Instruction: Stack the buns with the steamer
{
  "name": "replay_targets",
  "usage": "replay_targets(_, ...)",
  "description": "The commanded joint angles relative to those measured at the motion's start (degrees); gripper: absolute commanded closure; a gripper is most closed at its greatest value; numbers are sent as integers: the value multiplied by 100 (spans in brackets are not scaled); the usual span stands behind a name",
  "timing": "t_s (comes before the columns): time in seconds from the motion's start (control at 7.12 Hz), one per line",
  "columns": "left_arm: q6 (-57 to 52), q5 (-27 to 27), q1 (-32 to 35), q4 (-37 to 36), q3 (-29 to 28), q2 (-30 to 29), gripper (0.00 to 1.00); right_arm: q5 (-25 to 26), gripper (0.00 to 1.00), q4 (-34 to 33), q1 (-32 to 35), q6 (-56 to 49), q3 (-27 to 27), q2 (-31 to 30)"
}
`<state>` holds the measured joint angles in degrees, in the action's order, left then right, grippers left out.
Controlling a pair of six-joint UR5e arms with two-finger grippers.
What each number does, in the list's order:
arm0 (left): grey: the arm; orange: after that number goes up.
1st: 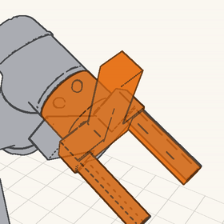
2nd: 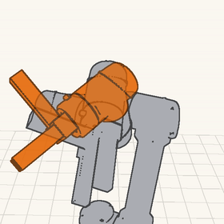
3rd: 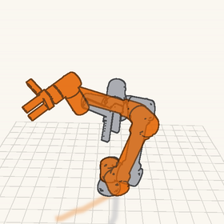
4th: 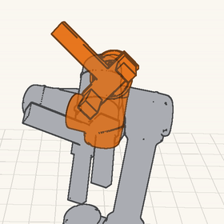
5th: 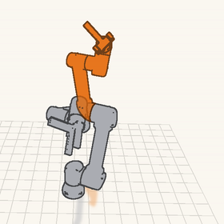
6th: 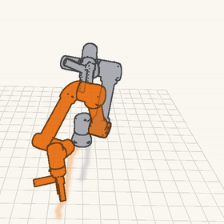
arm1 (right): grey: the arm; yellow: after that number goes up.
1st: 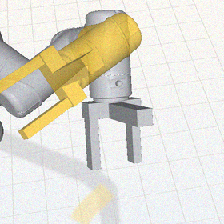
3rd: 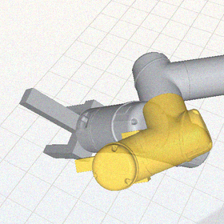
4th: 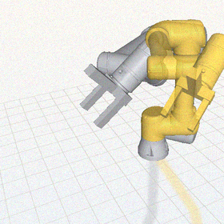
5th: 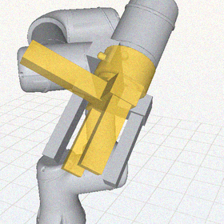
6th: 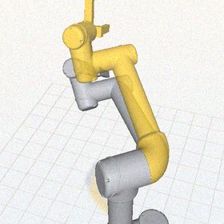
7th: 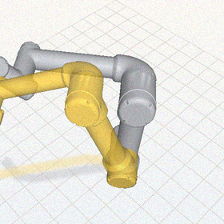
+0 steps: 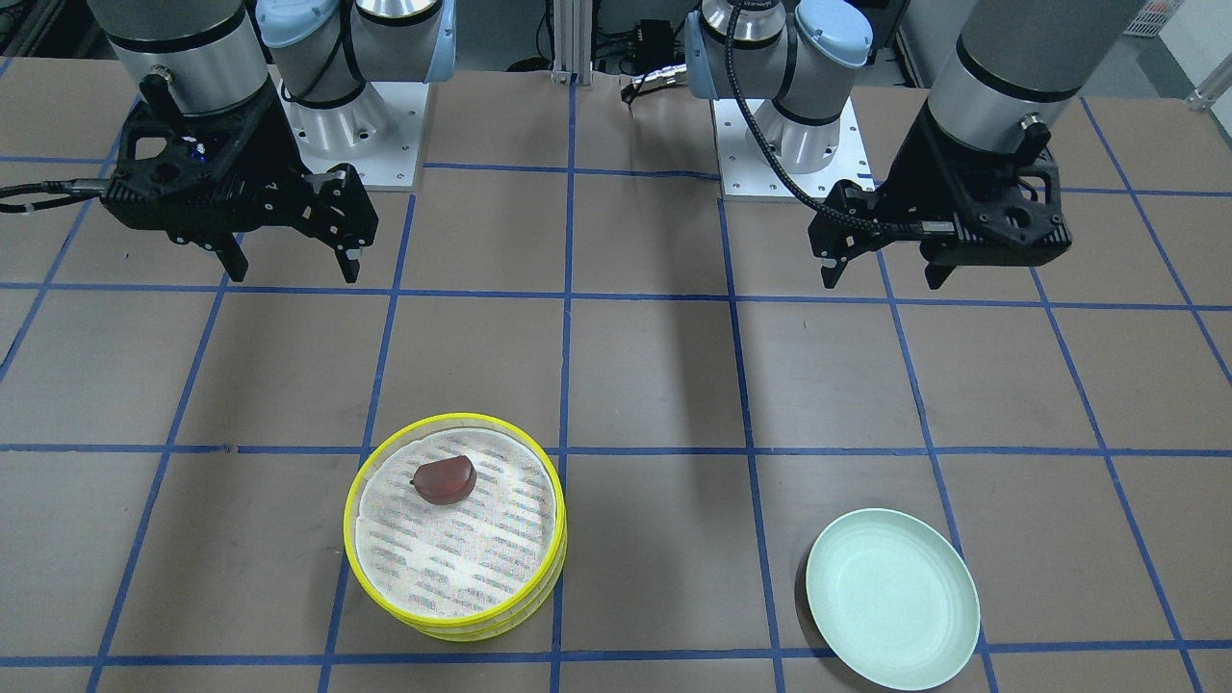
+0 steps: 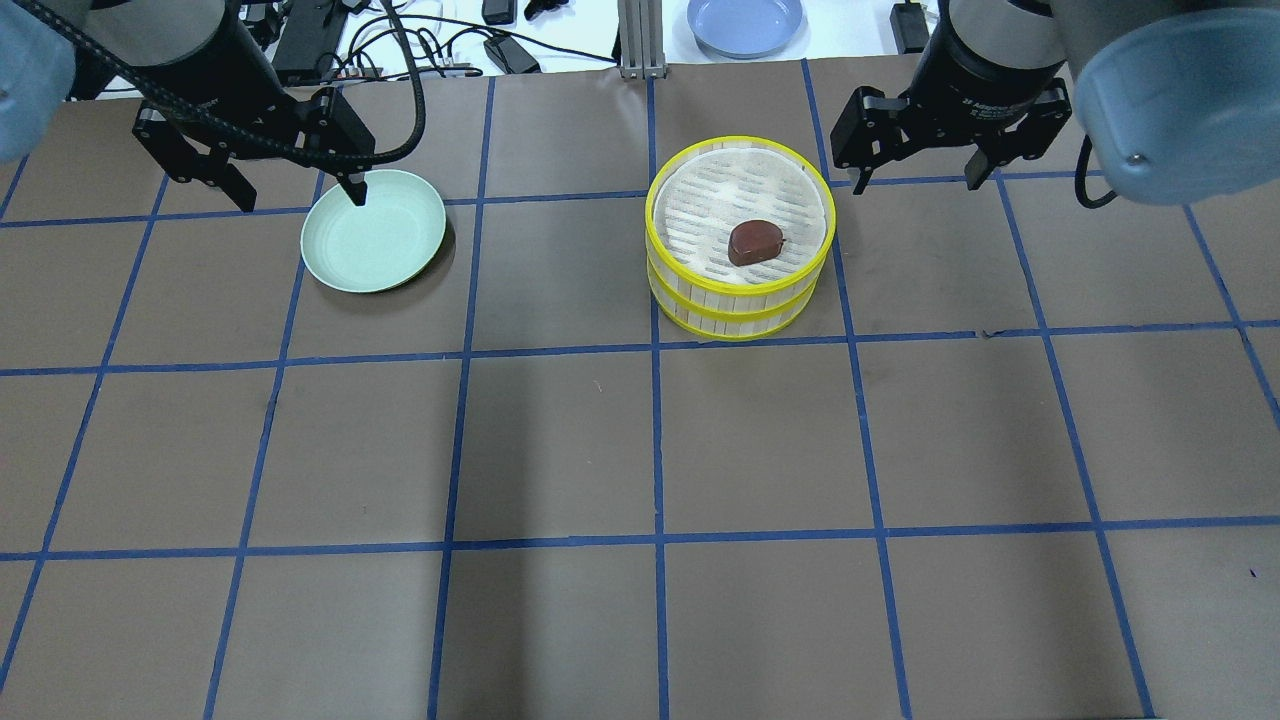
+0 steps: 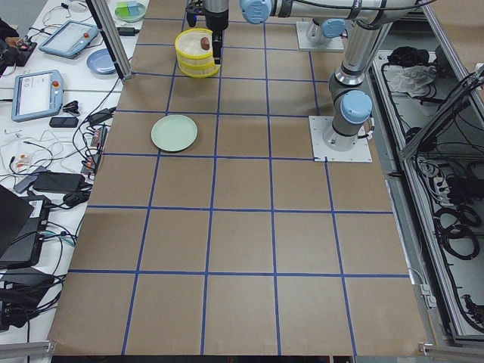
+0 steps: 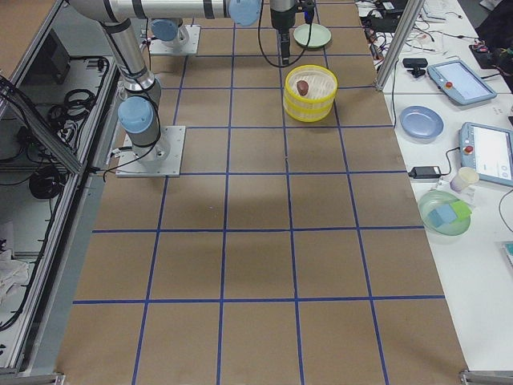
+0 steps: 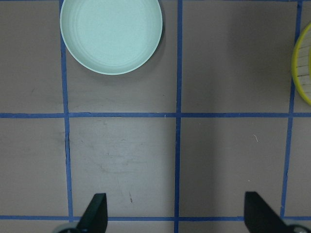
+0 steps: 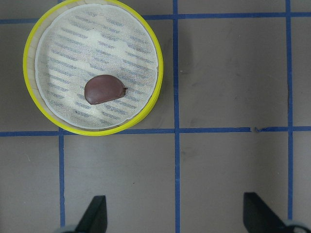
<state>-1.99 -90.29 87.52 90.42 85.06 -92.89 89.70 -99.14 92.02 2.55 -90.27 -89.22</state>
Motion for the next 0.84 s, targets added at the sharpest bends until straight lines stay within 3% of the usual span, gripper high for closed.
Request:
replay_targets(0.0, -3, 2, 72, -94, 99, 34, 0, -5, 0, 0, 0, 0, 0, 1)
replay_targets(0.7, -64, 20, -6, -139, 125, -36, 0, -5, 0, 0, 0, 0, 0, 1)
